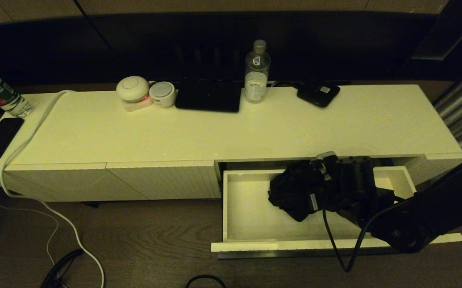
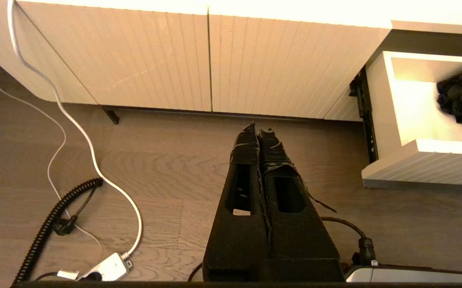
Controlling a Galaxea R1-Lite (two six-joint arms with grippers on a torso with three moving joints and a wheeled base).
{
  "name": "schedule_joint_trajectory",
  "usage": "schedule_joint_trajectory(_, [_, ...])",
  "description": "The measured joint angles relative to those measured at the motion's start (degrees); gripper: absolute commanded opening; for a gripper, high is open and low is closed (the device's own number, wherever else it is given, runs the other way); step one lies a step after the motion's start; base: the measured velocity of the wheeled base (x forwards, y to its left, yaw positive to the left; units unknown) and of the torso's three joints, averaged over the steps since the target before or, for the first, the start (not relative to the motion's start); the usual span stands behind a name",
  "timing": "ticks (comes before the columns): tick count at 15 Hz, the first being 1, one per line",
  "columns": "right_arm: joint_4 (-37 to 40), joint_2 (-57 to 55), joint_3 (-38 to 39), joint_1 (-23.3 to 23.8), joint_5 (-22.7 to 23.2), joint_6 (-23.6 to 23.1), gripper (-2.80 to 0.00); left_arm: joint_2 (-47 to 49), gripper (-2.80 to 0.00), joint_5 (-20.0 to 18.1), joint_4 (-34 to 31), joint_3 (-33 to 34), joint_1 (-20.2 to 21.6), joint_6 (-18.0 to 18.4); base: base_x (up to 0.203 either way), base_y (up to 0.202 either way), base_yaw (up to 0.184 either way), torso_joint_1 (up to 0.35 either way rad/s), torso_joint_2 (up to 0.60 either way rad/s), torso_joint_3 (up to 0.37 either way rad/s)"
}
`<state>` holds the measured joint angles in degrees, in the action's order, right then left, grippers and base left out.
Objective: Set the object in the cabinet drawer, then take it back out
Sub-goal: Put the data cable in the drawer
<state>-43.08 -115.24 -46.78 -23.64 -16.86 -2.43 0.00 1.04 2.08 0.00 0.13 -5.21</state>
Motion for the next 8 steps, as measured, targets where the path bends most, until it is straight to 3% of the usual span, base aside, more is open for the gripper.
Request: schedule_joint_trajectory(8, [-0.1, 5.2, 0.7, -0.6, -0.2, -2.0, 0.0, 0.0, -2.8, 0.0, 0.0, 0.0, 0.0, 0.0, 0.0, 0.0, 0.0, 0.0, 0.0, 0.0])
